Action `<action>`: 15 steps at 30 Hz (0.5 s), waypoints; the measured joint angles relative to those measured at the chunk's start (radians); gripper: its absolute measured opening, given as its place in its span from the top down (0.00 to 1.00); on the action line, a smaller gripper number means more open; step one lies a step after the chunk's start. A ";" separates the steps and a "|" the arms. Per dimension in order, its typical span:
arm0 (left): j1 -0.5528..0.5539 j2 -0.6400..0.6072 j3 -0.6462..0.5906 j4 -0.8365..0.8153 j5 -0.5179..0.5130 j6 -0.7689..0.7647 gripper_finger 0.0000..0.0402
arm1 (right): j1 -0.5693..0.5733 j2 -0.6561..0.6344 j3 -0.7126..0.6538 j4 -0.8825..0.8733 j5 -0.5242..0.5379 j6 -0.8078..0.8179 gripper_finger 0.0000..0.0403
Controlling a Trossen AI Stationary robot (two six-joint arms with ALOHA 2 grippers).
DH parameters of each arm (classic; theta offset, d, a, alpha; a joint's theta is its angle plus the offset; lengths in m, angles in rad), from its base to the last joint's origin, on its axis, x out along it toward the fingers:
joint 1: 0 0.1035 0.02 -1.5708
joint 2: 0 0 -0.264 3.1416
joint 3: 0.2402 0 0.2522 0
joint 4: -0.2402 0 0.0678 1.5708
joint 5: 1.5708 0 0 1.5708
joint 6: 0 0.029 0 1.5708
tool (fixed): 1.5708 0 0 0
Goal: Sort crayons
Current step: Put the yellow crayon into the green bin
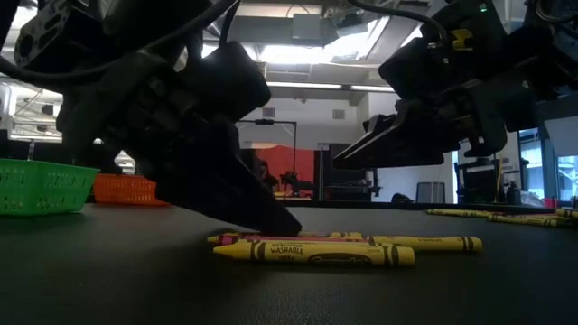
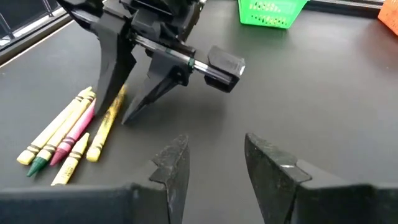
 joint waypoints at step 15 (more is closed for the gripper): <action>0.034 -0.003 0.001 -0.077 -0.023 0.069 0.83 | 0.000 0.000 0.000 -0.018 0.001 0.019 0.62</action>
